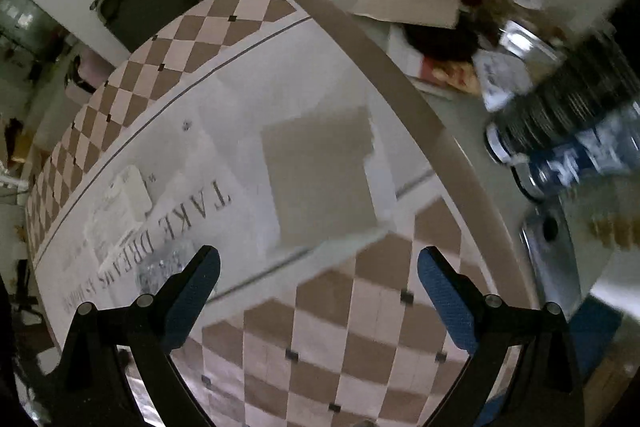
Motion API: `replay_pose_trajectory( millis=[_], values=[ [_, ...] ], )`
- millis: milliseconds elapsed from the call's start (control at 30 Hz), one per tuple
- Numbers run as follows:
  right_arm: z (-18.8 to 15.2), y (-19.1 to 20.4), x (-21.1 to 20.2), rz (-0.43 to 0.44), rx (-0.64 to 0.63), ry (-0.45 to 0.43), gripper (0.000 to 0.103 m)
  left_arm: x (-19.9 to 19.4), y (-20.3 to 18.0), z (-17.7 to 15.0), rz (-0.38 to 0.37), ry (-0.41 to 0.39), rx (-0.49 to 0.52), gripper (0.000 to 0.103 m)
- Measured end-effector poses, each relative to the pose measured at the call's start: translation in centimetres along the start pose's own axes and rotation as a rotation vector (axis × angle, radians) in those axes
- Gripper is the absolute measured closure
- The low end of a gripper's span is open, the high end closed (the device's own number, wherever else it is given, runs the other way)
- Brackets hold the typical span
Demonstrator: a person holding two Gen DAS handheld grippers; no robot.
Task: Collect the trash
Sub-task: 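Grasp the silver blister pack with left tool while right tool grasps white paper box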
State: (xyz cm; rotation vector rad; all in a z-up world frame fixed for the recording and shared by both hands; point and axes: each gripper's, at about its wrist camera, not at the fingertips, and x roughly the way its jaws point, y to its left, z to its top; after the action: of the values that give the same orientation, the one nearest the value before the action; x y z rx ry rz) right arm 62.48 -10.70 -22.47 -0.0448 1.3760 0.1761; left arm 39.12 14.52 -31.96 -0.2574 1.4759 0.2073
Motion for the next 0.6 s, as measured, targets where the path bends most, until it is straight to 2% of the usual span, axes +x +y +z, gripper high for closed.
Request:
replay_pose_trajectory(
  millis=[100, 167, 200, 233, 300, 433, 467, 500, 600],
  values=[
    [1.4, 0.8, 1.4, -0.014, -0.071, 0.043, 0.003, 1.9, -1.7, 0.6, 0.056, 0.041, 0.17, 0.001],
    [1.7, 1.1, 2.2, -0.03, -0.107, 0.064, 0.002, 2.6, -2.0, 1.1, 0.058, 0.051, 0.203, 0.004],
    [1.9, 1.2, 2.5, -0.049, -0.12, 0.067, 0.001, 3.0, -2.0, 1.3, 0.059, 0.056, 0.211, 0.017],
    [2.3, 1.4, 3.2, -0.055, -0.132, 0.079, 0.001, 3.5, -2.0, 1.6, 0.055, 0.067, 0.214, 0.025],
    [2.7, 1.3, 4.6, -0.058, -0.131, 0.111, 0.001, 3.7, -1.3, 2.3, 0.011, 0.066, 0.199, 0.032],
    [3.1, 1.2, 6.2, -0.071, -0.128, 0.133, 0.001, 3.6, -1.4, 2.4, 0.002, 0.052, 0.196, 0.036],
    [3.1, 1.1, 6.5, -0.077, -0.125, 0.141, 0.003, 3.5, -1.2, 2.3, 0.001, 0.05, 0.184, 0.043],
    [3.0, 1.0, 6.7, -0.077, -0.118, 0.14, 0.015, 3.4, -0.9, 2.0, 0.0, 0.052, 0.167, 0.05],
    [2.7, 0.6, 6.3, -0.054, -0.095, 0.135, 0.016, 2.9, 1.0, 1.5, -0.028, 0.061, 0.047, 0.052]
  ],
)
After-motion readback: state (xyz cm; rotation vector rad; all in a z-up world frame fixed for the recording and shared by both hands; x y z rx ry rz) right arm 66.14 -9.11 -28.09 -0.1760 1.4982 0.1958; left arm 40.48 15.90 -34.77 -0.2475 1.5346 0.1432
